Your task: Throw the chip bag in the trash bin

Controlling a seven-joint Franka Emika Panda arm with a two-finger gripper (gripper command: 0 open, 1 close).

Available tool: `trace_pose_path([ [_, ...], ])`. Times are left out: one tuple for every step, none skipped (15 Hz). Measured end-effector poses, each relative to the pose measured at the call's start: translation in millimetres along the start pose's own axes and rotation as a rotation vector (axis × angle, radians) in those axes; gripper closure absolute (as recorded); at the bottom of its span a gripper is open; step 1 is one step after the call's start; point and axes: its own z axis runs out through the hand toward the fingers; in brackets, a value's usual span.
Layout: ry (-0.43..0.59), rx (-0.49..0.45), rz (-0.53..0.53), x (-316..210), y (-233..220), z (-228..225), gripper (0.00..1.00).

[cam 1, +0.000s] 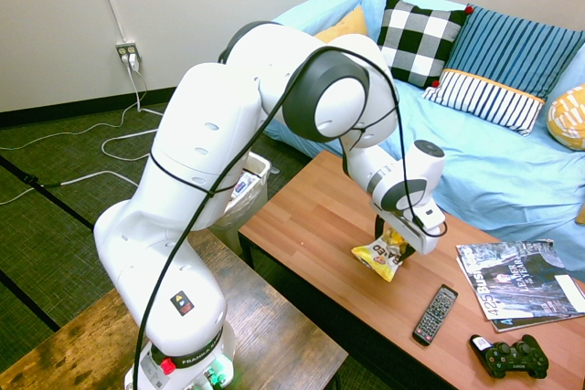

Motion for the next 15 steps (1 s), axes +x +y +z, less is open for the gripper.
trace_pose_path([
  [-0.001,-0.001,0.000,-0.1,0.0,0.0,1.00],
  [-0.002,-0.002,0.000,-0.4,0.0,0.1,1.00],
  [-0.005,-0.002,0.000,-0.6,0.1,0.4,1.00],
  [-0.007,-0.002,0.000,-0.4,0.5,0.7,1.00],
  [-0.009,0.000,0.000,-0.1,0.9,0.7,1.00],
  [-0.011,0.002,0.001,0.3,1.3,0.7,1.00],
  [-0.012,0.004,0.001,0.7,1.7,0.7,1.00],
  [-0.014,0.006,0.001,1.0,1.9,0.6,1.00],
  [-0.017,0.008,0.002,1.3,2.3,0.6,1.00],
  [-0.018,0.008,0.002,1.7,2.9,0.8,1.00],
  [-0.020,0.008,0.002,2.2,3.6,1.1,1.00],
  [-0.020,0.009,0.002,2.7,4.2,1.2,1.00],
  [-0.021,0.010,0.002,3.3,4.7,1.2,1.00],
  [-0.022,0.012,0.003,3.6,4.7,0.9,1.00],
  [-0.022,0.015,0.002,4.1,4.3,0.1,1.00],
])
